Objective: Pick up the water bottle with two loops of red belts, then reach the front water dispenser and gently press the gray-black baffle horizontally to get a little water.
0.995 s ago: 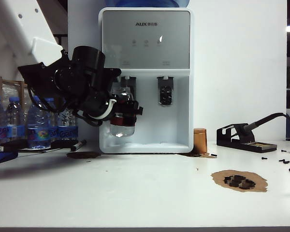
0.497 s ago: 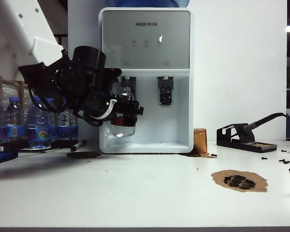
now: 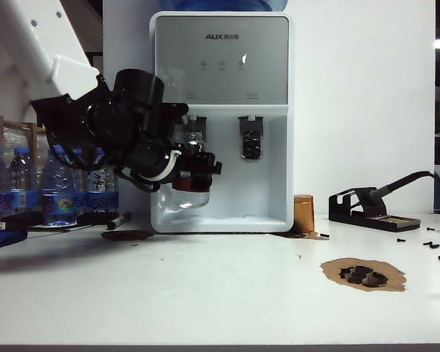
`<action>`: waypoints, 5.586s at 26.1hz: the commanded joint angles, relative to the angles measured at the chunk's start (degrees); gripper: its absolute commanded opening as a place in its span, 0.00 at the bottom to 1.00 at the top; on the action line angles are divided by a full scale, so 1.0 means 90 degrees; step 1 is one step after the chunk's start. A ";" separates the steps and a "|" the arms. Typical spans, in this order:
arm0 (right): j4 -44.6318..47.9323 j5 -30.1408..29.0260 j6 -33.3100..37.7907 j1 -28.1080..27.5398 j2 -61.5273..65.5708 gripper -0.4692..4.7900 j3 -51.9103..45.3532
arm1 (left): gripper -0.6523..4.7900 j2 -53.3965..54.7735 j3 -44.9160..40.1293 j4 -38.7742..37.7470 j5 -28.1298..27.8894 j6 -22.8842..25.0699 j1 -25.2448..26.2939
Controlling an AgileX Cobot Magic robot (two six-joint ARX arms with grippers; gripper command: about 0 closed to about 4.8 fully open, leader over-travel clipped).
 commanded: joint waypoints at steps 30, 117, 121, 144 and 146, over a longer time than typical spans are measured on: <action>0.0942 0.0690 -0.0022 0.0012 0.0022 0.09 -0.0087 | 0.11 -0.2790 -0.3531 0.0665 0.0476 -0.0211 -0.1656; 0.5802 -0.0687 0.0384 0.0027 0.0019 0.09 -0.5746 | 0.21 -0.2902 -0.6530 0.4772 -0.0308 0.1438 0.0386; 0.5799 -0.0685 0.0384 0.0027 0.0019 0.09 -0.5746 | 0.15 -0.3378 -0.6130 0.4770 -0.1307 0.1690 0.1302; 0.5778 -0.0039 0.0374 0.0027 0.0017 0.09 -0.5744 | 0.11 -1.0756 -0.6001 -0.4138 -0.0537 0.0350 0.3232; 0.5770 0.0151 0.0374 0.0027 0.0019 0.09 -0.5744 | 0.11 -1.1196 -0.6188 -0.4160 -0.0464 0.0355 0.3232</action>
